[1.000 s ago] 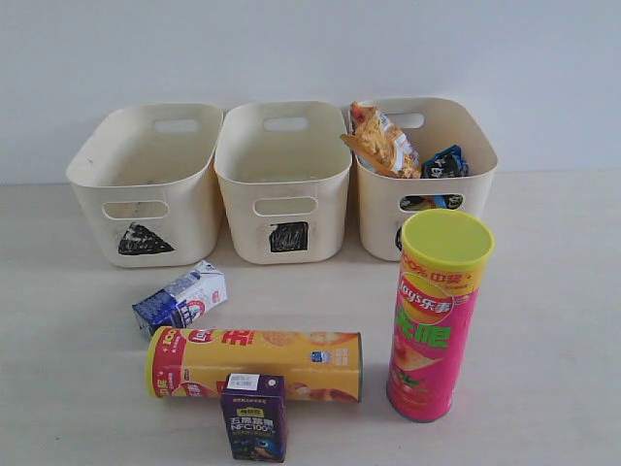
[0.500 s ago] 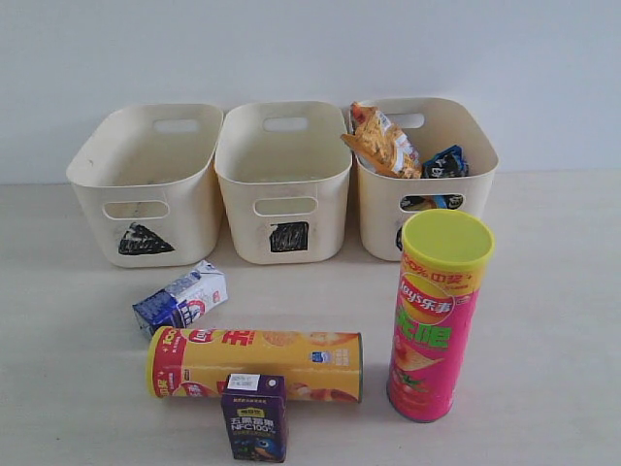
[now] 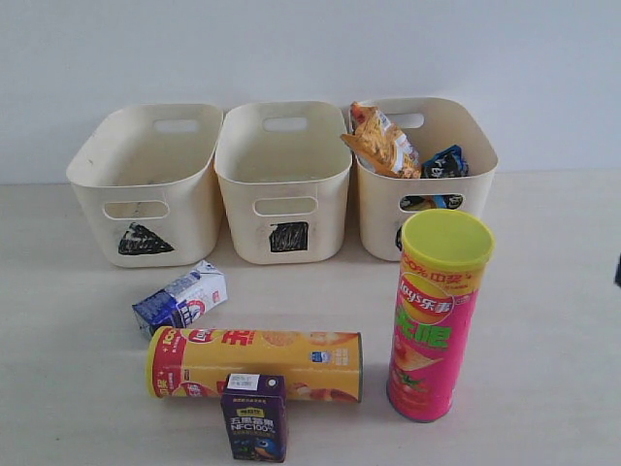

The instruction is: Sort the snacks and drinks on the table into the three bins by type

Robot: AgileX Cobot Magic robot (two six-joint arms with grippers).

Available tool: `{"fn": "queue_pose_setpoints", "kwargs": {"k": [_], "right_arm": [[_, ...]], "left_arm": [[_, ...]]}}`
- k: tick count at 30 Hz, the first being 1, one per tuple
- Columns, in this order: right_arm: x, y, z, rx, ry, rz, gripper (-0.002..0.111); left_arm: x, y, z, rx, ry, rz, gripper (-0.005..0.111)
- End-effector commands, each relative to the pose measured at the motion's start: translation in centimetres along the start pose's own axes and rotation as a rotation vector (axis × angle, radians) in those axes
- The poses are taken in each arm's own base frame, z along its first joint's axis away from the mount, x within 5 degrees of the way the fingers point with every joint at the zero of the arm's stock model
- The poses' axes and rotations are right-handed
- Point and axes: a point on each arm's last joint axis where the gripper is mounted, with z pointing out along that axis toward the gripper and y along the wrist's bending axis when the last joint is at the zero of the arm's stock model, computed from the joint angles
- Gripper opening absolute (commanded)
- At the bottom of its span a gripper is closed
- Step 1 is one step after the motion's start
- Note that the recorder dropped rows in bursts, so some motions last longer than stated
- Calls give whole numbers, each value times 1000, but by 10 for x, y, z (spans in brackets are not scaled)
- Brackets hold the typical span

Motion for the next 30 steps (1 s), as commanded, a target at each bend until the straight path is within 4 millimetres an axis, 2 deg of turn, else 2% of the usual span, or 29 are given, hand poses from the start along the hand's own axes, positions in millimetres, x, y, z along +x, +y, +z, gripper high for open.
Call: {"fn": "queue_pose_setpoints", "kwargs": {"k": [1,7,12,19,21,23,24,25,26,27,28,30], "right_arm": [[25,6,19,-86,88,-57,0],[59,19,21,-224,131,-83,0],[66,38,21,-453,101,-99,0],[82,44,31,-535,158,-2,1],[87,46,33,-558,166,17,13],[86,48,33,-589,143,29,33],[86,49,34,-604,123,32,53],[86,49,34,-607,123,37,63],[86,49,34,-607,117,40,83],[85,49,36,-602,122,38,96],[86,48,37,-595,129,39,104],[83,46,42,-579,134,31,103]], "left_arm": [[1,0,0,-2,3,8,4],[1,0,0,-2,3,8,4],[1,0,0,-2,3,8,4],[1,0,0,-2,3,8,4],[1,0,0,-2,3,8,4],[1,0,0,-2,3,8,4],[1,0,0,-2,3,8,4],[1,0,0,-2,3,8,4],[1,0,0,-2,3,8,4],[1,0,0,-2,3,8,4],[1,0,0,-2,3,8,4],[1,0,0,-2,3,8,4]]}}
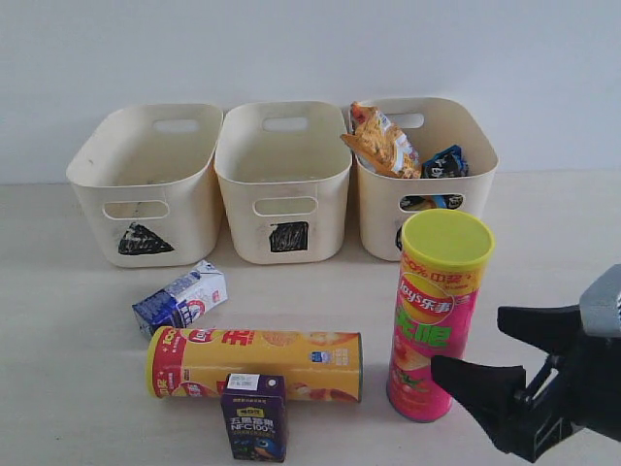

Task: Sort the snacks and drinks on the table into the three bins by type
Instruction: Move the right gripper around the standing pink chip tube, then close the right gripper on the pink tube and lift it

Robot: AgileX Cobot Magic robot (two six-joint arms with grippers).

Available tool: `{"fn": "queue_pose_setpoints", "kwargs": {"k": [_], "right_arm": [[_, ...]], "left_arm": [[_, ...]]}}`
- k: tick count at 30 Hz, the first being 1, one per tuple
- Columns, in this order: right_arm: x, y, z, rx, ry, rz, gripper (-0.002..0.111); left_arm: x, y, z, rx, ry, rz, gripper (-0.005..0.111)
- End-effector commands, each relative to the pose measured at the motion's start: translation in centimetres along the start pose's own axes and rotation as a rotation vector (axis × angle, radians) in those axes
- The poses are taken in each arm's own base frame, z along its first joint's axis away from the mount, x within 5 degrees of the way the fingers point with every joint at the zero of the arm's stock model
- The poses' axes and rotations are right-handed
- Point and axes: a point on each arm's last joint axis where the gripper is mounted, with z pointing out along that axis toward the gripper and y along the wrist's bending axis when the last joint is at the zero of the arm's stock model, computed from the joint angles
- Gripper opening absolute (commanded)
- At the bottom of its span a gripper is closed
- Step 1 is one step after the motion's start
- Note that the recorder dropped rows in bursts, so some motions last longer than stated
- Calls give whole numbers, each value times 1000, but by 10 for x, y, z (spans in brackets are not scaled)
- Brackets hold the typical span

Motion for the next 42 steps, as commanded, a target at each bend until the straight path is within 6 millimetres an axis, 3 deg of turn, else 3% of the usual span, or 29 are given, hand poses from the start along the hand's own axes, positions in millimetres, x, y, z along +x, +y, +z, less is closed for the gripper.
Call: {"fn": "queue_pose_setpoints", "kwargs": {"k": [1,9,24,30,32,35,36,38,42], "right_arm": [[-6,-7,6,20,-4,-9,102],[-24,-20,20,18,-10,-20,99],[-17,-25,74,-99,72,-38,99],[-13,-29,78,-85,85,-20,97],[-13,-29,78,-82,84,-18,86],[-13,-31,78,-65,80,-6,53],[-13,-31,78,-57,83,-1,31],[-13,-32,78,-54,84,5,-1],[-13,-31,78,-64,78,22,0]], "left_arm": [[1,0,0,-2,1,8,4],[1,0,0,-2,1,8,4],[1,0,0,-2,1,8,4],[1,0,0,-2,1,8,4],[1,0,0,-2,1,8,4],[1,0,0,-2,1,8,4],[1,0,0,-2,1,8,4],[1,0,0,-2,1,8,4],[1,0,0,-2,1,8,4]]}}
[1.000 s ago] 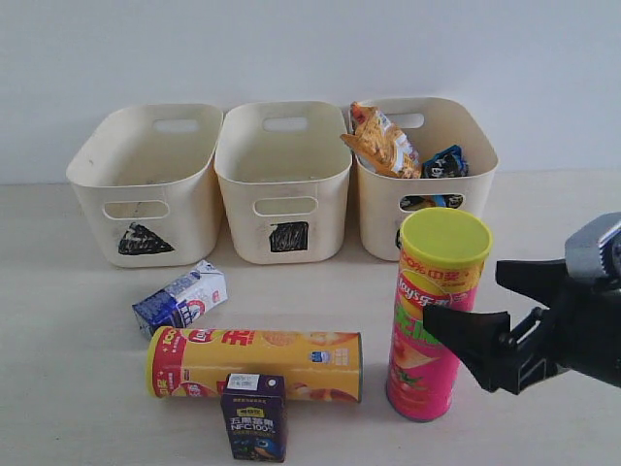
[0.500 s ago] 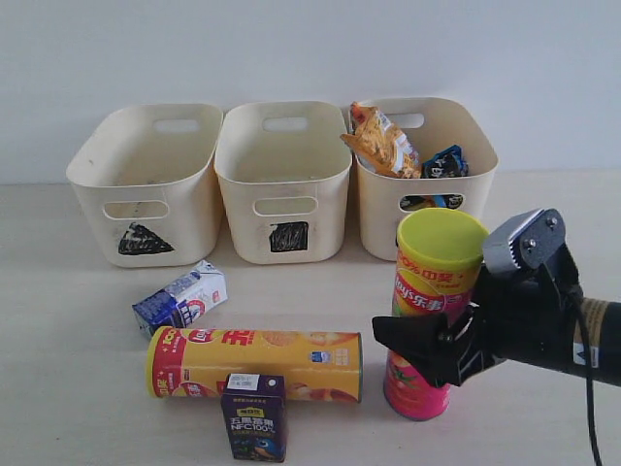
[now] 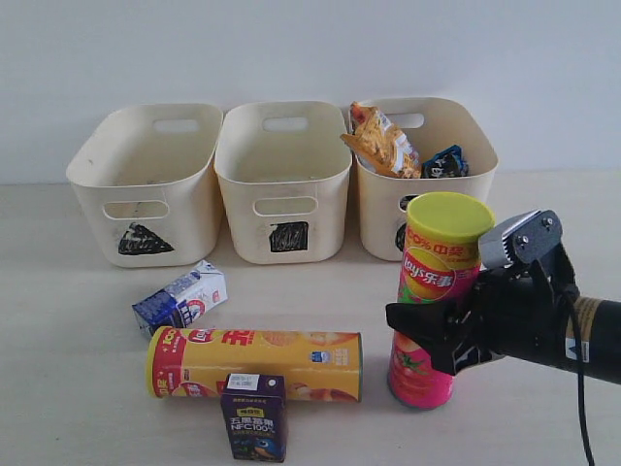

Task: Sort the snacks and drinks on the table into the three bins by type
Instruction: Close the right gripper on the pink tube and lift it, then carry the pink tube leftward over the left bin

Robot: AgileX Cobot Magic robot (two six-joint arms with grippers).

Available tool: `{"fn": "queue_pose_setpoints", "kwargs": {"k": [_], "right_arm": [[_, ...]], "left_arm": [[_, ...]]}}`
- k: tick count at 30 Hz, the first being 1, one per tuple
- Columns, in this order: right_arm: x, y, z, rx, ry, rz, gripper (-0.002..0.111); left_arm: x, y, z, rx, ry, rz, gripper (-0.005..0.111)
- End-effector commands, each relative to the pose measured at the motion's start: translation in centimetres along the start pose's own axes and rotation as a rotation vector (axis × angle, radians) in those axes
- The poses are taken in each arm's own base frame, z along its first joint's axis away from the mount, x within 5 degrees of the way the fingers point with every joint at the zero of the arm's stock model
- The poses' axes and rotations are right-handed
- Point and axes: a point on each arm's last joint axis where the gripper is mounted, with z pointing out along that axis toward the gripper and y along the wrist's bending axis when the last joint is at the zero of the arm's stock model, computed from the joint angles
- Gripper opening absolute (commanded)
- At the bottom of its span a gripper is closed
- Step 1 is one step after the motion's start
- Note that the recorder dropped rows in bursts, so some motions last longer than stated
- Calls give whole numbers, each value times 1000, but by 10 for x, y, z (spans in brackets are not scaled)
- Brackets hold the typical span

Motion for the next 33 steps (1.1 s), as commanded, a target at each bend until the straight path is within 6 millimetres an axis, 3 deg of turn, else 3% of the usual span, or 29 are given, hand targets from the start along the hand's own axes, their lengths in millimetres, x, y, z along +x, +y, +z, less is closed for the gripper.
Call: {"fn": "queue_pose_setpoints", "kwargs": {"k": [1,10,17,23,28,33], "right_arm": [[-2,1,0,-5,-9,33,0],[-30,10,-18,16,-32,26,0],[-78,24,-36,24,-152,15,0],[-130,47,-14,-88,-190,-38,0],[-172,70,10,-54,-188,-117,0],[-199,90,39,-102,-220,-153,0]], "left_arm": [[1,0,0,-2,1,8,4],[1,0,0,-2,1,8,4],[1,0,0,-2,1,8,4],[1,0,0,-2,1,8,4],[1,0,0,-2,1,8,4],[1,0,0,-2,1,8,4]]}}
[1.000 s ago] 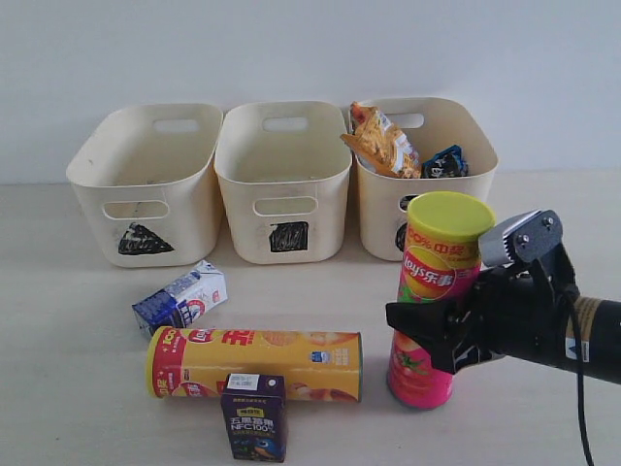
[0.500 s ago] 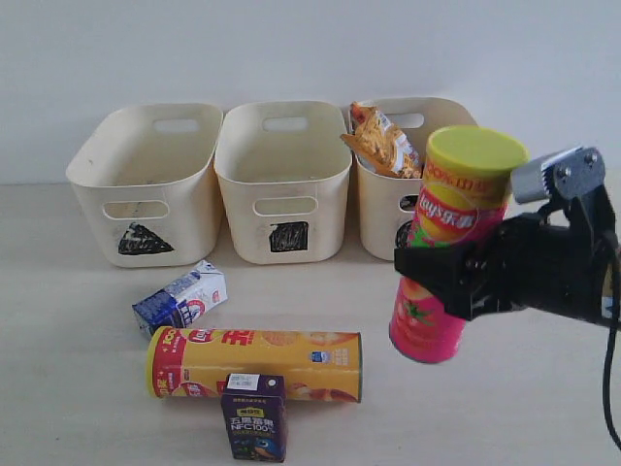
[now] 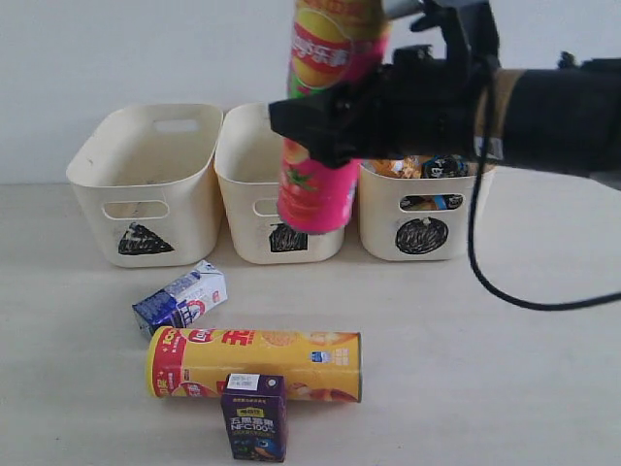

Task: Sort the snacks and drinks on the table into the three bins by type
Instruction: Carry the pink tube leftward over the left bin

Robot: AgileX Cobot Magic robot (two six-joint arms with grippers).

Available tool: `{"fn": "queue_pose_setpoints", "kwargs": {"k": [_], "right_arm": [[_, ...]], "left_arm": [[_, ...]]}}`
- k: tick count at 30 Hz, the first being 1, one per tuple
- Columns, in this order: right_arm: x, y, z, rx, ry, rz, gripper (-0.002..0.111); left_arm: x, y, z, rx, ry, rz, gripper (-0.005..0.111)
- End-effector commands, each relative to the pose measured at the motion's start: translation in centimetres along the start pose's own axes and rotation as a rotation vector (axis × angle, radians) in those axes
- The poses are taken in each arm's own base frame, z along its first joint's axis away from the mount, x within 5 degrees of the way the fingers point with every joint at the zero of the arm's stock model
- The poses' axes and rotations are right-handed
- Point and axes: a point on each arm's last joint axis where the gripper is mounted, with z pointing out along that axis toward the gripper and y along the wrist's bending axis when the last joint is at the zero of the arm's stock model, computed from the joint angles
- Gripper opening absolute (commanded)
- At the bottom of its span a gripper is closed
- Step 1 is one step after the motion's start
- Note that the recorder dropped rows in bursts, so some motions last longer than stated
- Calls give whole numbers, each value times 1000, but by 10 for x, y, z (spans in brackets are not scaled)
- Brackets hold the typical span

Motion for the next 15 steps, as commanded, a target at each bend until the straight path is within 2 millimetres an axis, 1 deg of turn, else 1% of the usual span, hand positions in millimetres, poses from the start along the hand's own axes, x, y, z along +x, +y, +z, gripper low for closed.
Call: {"fn": "queue_pose_setpoints", "kwargs": {"k": [1,4,7,10,11,12,14,15], "right_arm": [[-16,9,33,-29,-15,-14,0],[-22,15,58,-64,-32,-16,0],[-26,20,88,-93,-48,-29,0],[-23,24,118,-109,-51,-37,0],[-25,23,128,-110,-63,-42,0],[-25,23,134,-110,-66,-44,0],[-23,23,153,-113,-77,-51,0],[-23,22,160,-109,-80,-51,0]], "left_arm": [[1,0,0,-2,1,8,4],[1,0,0,-2,1,8,4],[1,0,0,-2,1,8,4],[1,0,0,-2,1,8,4],[1,0,0,-2,1,8,4],[1,0,0,-2,1,8,4],[1,0,0,-2,1,8,4],[1,0,0,-2,1,8,4]]}}
